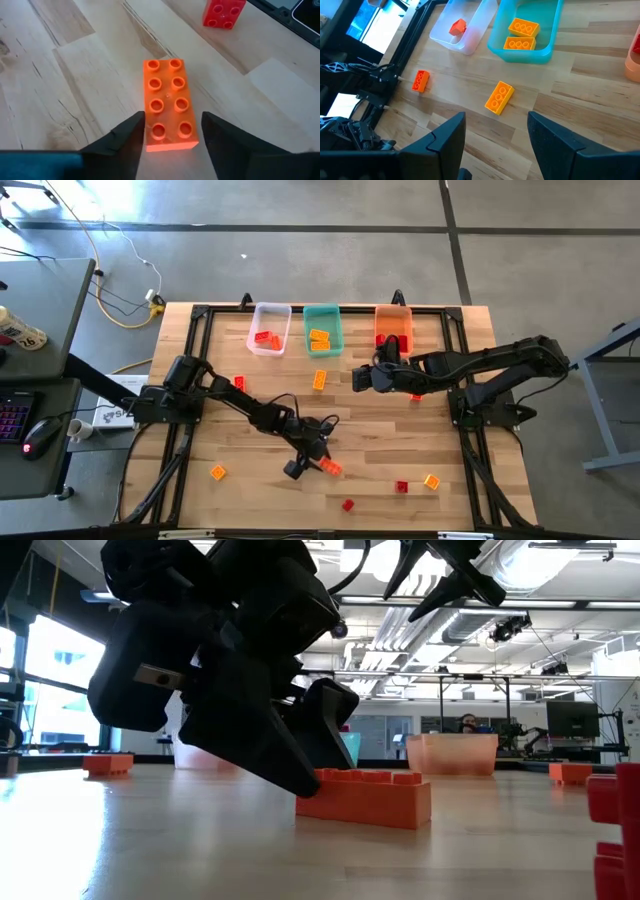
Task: Sort & place blocks by color
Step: Put the orange game piece into the transparent bin
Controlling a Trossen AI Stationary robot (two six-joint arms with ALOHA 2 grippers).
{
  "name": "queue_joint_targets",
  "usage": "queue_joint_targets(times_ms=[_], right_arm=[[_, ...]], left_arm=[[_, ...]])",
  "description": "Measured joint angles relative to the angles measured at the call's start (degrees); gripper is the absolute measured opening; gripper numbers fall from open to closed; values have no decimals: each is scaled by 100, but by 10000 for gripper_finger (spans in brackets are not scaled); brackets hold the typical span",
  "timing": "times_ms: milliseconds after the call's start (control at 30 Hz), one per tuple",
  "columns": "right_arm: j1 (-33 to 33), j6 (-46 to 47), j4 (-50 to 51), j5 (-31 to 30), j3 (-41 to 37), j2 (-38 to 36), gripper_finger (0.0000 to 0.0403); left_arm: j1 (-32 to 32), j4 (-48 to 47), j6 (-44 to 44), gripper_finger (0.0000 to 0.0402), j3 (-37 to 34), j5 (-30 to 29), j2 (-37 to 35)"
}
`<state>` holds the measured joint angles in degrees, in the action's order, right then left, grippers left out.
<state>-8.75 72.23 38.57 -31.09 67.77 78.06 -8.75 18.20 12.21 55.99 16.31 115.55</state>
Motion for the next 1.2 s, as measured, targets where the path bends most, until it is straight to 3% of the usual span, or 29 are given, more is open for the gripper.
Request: queue_joint_targets(times_ms=[300, 833, 1200], right_arm=[[1, 0, -2, -2, 0, 0, 199], [-1, -4, -2, -2, 0, 0, 199], [-1, -16, 165, -80, 0, 0, 199]], left_arm=[[2, -10, -17, 111, 0, 9, -10], [20, -68, -590, 109, 4, 16, -15], [361, -385, -920, 109, -7, -43, -286]])
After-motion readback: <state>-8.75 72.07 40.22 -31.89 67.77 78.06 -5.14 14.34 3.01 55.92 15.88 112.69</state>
